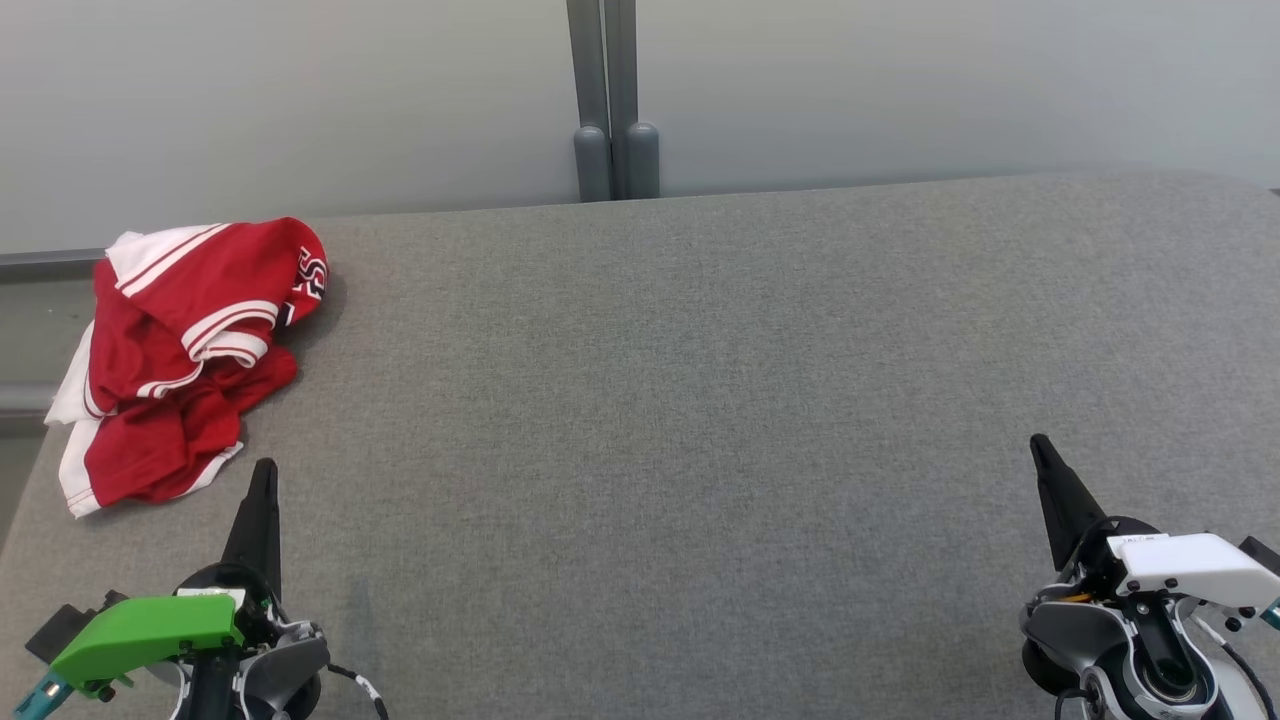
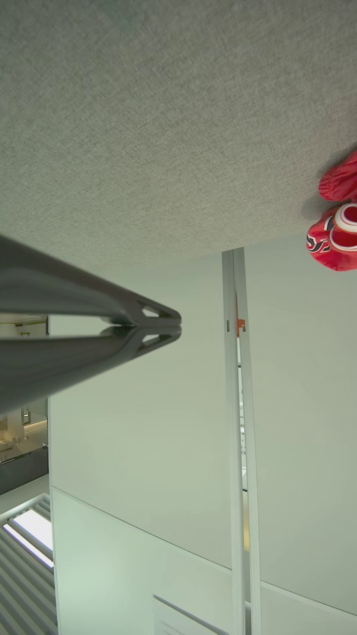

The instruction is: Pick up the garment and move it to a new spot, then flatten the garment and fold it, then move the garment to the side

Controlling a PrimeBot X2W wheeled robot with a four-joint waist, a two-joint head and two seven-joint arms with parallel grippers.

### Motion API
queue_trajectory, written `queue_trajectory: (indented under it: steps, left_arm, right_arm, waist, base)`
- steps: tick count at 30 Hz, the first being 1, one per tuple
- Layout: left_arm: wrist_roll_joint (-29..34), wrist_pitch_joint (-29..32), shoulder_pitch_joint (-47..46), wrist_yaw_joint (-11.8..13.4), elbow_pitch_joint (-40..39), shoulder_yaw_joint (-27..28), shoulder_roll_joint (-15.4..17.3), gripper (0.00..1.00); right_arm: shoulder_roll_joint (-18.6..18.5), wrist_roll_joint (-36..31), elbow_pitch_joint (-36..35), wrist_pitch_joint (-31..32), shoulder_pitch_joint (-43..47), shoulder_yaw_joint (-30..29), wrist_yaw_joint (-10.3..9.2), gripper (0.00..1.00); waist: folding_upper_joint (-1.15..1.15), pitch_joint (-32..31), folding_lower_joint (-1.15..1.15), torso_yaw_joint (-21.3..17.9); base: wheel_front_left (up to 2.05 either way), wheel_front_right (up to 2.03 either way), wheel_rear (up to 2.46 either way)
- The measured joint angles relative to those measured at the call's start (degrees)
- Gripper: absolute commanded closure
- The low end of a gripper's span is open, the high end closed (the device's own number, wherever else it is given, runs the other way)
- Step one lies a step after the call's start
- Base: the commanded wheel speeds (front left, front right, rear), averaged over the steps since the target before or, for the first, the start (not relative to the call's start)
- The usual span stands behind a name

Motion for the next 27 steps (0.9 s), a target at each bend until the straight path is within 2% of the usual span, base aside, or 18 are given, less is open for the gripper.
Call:
queue_trajectory:
  steps: [27]
  left_arm:
    - [0.00,0.00,0.00,0.00,0.00,0.00,0.00,1.00]
  right_arm:
    - [0.00,0.00,0.00,0.00,0.00,0.00,0.00,1.00]
  waist:
    - [0.00,0.00,0.00,0.00]
  base:
    - [0.00,0.00,0.00]
